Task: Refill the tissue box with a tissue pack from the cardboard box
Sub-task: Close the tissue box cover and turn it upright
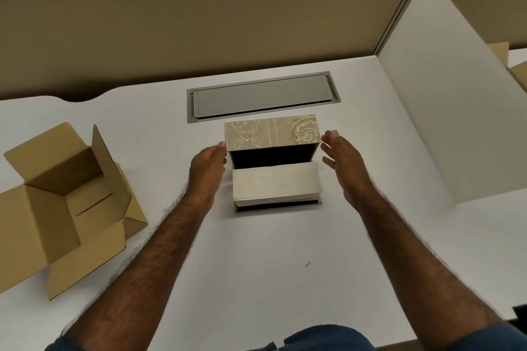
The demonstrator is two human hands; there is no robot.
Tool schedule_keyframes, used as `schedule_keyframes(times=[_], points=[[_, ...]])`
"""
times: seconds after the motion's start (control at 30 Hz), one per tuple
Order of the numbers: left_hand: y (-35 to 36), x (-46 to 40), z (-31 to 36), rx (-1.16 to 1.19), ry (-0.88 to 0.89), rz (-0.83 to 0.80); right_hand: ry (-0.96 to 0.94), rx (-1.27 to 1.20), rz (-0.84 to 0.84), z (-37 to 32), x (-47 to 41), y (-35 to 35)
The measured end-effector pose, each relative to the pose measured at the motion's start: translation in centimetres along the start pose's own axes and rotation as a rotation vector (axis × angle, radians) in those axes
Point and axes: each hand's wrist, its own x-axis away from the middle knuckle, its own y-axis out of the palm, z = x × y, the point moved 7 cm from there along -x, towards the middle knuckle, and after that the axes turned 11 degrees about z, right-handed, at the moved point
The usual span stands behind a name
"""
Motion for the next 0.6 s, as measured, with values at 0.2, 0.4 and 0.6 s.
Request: schedule_keyframes(times=[0.2, 0.4, 0.6], points=[[0.5, -0.1, 1.3, -0.001, 0.013, -0.025, -0.105, 0.080, -0.004, -3.2, -0.4, 1.4], [-0.1, 0.7, 0.9, -0.005, 0.052, -0.052, -0.147, 0.182, 0.032, -3.2, 0.1, 1.1], [-1.2, 1.4, -0.6, -0.056, 0.070, -0.084, -0.190, 0.299, 0.040, -1.9, 1.0, 0.4]])
